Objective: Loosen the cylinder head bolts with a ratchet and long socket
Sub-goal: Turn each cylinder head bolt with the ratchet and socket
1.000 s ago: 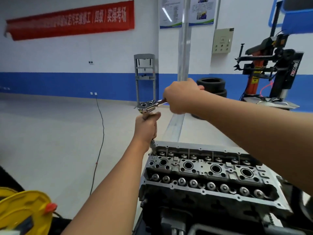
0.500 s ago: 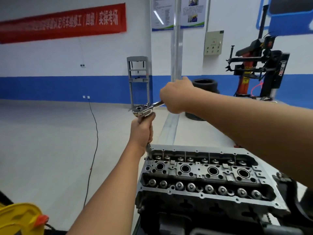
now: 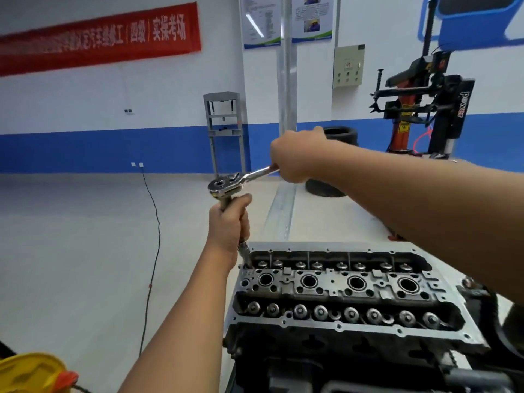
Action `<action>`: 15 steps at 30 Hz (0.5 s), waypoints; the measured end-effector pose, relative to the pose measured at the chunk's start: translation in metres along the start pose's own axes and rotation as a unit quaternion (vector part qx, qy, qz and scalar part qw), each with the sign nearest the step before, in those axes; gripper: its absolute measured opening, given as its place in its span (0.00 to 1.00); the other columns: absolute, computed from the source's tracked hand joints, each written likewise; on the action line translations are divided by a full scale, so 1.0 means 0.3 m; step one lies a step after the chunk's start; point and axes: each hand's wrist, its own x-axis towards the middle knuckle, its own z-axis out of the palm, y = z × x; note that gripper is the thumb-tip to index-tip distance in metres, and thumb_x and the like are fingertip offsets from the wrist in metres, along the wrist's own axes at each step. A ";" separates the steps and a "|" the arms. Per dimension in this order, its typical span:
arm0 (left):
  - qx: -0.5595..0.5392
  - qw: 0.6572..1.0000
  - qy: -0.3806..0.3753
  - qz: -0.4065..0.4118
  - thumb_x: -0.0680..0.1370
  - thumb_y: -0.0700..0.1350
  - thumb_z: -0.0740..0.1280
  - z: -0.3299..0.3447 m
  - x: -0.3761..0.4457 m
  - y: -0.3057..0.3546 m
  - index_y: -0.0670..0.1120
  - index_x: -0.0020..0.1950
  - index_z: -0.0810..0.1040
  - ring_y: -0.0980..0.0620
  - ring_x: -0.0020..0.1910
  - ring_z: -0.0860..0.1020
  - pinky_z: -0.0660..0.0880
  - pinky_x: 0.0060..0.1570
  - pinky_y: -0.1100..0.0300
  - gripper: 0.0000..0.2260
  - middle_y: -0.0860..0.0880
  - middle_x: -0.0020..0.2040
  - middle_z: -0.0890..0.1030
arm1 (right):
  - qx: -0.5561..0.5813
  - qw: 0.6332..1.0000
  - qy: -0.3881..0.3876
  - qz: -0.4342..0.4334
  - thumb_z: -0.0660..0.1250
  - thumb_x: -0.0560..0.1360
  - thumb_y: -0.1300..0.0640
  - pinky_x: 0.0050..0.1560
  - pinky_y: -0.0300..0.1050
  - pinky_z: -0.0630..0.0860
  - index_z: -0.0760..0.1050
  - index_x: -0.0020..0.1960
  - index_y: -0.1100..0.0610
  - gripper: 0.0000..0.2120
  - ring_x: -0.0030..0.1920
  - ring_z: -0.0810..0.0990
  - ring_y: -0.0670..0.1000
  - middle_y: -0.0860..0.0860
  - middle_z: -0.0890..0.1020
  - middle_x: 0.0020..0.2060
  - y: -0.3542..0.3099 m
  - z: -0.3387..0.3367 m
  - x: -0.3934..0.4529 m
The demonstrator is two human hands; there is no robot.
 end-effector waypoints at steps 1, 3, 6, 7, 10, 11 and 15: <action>0.006 1.000 0.022 -0.001 0.76 0.47 0.68 0.014 0.001 0.000 0.51 0.23 0.67 0.53 0.20 0.59 0.58 0.25 0.62 0.22 0.52 0.22 0.62 | -0.028 0.999 0.029 0.007 0.63 0.78 0.63 0.49 0.55 0.75 0.77 0.51 0.57 0.05 0.40 0.78 0.55 0.53 0.77 0.41 -0.009 0.023 -0.016; 0.000 0.998 0.067 -0.008 0.77 0.45 0.68 0.018 0.020 -0.001 0.52 0.24 0.67 0.52 0.21 0.58 0.57 0.25 0.62 0.22 0.51 0.23 0.61 | -0.001 0.999 0.042 -0.030 0.63 0.75 0.61 0.38 0.48 0.75 0.74 0.44 0.57 0.02 0.34 0.75 0.52 0.52 0.75 0.36 -0.058 0.039 -0.063; 0.003 0.993 0.118 -0.028 0.70 0.47 0.64 0.041 0.032 0.016 0.50 0.32 0.67 0.50 0.25 0.61 0.58 0.28 0.59 0.08 0.49 0.25 0.64 | 0.152 0.984 -0.038 -0.088 0.69 0.72 0.56 0.24 0.38 0.73 0.74 0.39 0.56 0.06 0.29 0.79 0.51 0.52 0.79 0.31 -0.137 0.014 -0.147; 0.006 0.990 0.133 -0.038 0.69 0.46 0.62 0.055 0.029 0.017 0.49 0.34 0.70 0.49 0.26 0.65 0.62 0.30 0.59 0.04 0.49 0.26 0.68 | 0.236 0.962 -0.103 -0.089 0.71 0.72 0.56 0.24 0.41 0.77 0.75 0.42 0.58 0.06 0.29 0.83 0.53 0.55 0.82 0.31 -0.152 0.004 -0.165; 0.023 0.989 0.142 -0.021 0.74 0.40 0.63 0.057 0.022 0.013 0.47 0.35 0.74 0.47 0.30 0.70 0.68 0.33 0.55 0.08 0.44 0.31 0.72 | 0.342 0.918 -0.185 -0.074 0.71 0.75 0.60 0.32 0.53 0.85 0.77 0.49 0.62 0.07 0.32 0.87 0.57 0.58 0.87 0.36 -0.125 -0.026 -0.157; 0.023 0.992 0.122 -0.012 0.74 0.40 0.66 0.042 0.022 0.020 0.48 0.32 0.73 0.49 0.27 0.67 0.66 0.31 0.57 0.11 0.45 0.28 0.69 | 0.327 0.926 -0.172 -0.076 0.70 0.76 0.61 0.37 0.54 0.86 0.78 0.49 0.62 0.05 0.34 0.88 0.55 0.56 0.88 0.37 -0.102 -0.031 -0.131; 0.017 0.997 0.044 0.059 0.72 0.37 0.76 -0.016 0.034 0.070 0.47 0.37 0.82 0.51 0.24 0.66 0.69 0.28 0.59 0.08 0.47 0.27 0.71 | 0.227 0.961 -0.121 -0.106 0.69 0.80 0.57 0.40 0.44 0.79 0.80 0.48 0.55 0.03 0.35 0.87 0.48 0.48 0.87 0.38 -0.027 -0.026 -0.001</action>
